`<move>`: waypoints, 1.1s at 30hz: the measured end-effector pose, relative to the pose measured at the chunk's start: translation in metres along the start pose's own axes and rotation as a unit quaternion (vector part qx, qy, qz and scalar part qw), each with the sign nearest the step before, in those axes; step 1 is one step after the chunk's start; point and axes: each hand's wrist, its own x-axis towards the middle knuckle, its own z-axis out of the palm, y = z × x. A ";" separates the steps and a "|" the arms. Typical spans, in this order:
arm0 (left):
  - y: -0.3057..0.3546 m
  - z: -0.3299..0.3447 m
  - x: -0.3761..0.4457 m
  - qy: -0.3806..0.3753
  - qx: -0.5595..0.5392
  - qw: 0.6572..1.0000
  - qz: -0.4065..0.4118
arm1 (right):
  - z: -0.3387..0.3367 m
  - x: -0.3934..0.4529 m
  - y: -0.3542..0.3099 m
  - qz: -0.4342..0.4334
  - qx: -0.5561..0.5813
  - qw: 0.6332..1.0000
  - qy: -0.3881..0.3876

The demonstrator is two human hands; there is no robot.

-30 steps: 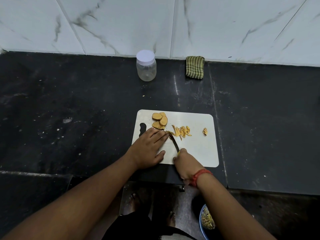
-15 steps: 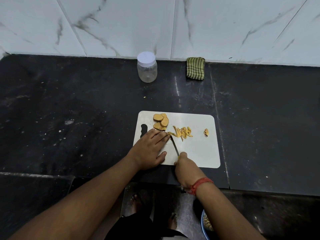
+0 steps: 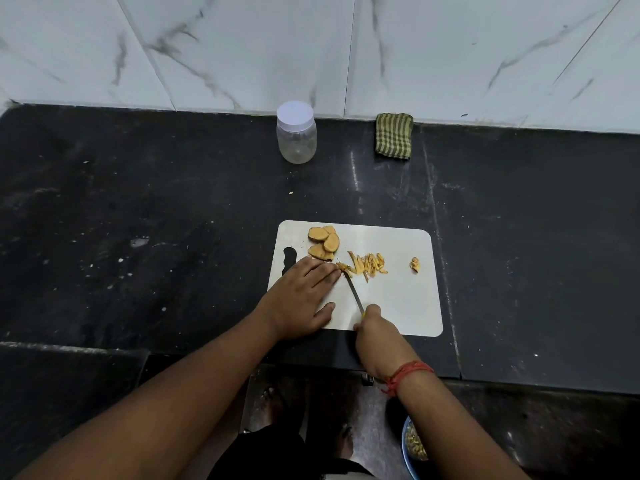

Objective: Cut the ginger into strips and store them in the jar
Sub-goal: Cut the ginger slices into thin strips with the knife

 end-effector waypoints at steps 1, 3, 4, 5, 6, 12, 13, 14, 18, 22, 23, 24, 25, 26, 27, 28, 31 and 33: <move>0.000 0.000 0.000 0.002 -0.001 1.000 0.001 | 0.000 0.000 0.000 0.000 -0.003 1.000 0.001; 0.000 0.001 0.000 0.001 -0.003 1.000 0.001 | 0.001 0.000 -0.001 0.001 -0.008 1.000 0.002; 0.000 0.001 -0.001 -0.001 -0.003 1.000 0.000 | 0.002 0.000 -0.001 0.000 -0.010 1.000 0.003; 0.000 0.001 -0.001 -0.001 -0.003 1.000 -0.001 | 0.002 0.001 -0.001 -0.002 -0.012 1.000 0.005; 0.000 0.000 -0.001 -0.001 -0.004 1.000 -0.001 | 0.002 0.001 -0.001 -0.002 -0.015 1.000 0.006; 0.000 -0.001 0.000 -0.002 0.002 1.000 0.001 | -0.004 0.006 -0.004 -0.010 -0.016 1.000 0.016; 0.000 -0.001 0.000 -0.004 0.002 1.000 0.000 | -0.005 0.007 -0.005 -0.011 -0.020 1.000 0.014; 0.000 -0.001 0.000 -0.004 0.002 1.000 0.000 | -0.006 0.007 -0.006 -0.013 -0.025 1.000 0.011; 0.000 -0.001 0.000 -0.001 -0.001 1.000 0.005 | -0.009 0.011 -0.011 -0.022 -0.045 0.999 0.007; 0.000 -0.002 0.000 0.001 0.005 1.000 0.005 | -0.010 0.013 -0.011 -0.013 -0.058 0.998 0.000; 0.000 -0.002 -0.001 0.000 0.004 1.000 0.004 | -0.010 0.012 -0.011 -0.010 -0.059 0.998 -0.002; 0.000 -0.002 -0.001 -0.001 0.002 1.000 0.004 | -0.010 0.011 -0.010 -0.009 -0.056 0.998 -0.006; 0.000 -0.002 -0.001 -0.001 0.000 1.000 0.004 | -0.010 0.011 -0.010 -0.008 -0.049 0.999 -0.011; 0.000 -0.002 -0.001 -0.001 0.000 1.000 0.005 | -0.010 0.010 -0.010 -0.007 -0.036 0.999 -0.018; 0.000 -0.002 -0.001 -0.002 0.000 1.000 0.006 | -0.011 0.010 -0.010 -0.005 -0.022 0.999 -0.024; 0.000 -0.001 -0.001 -0.002 0.002 1.000 0.007 | -0.010 0.010 -0.010 -0.002 -0.010 1.000 -0.028; 0.000 -0.001 -0.001 0.002 0.004 1.000 0.007 | -0.007 0.011 -0.011 -0.002 0.002 1.000 -0.017; 0.000 -0.002 -0.001 0.004 0.004 1.000 0.008 | -0.004 0.010 -0.010 -0.004 0.006 1.000 -0.008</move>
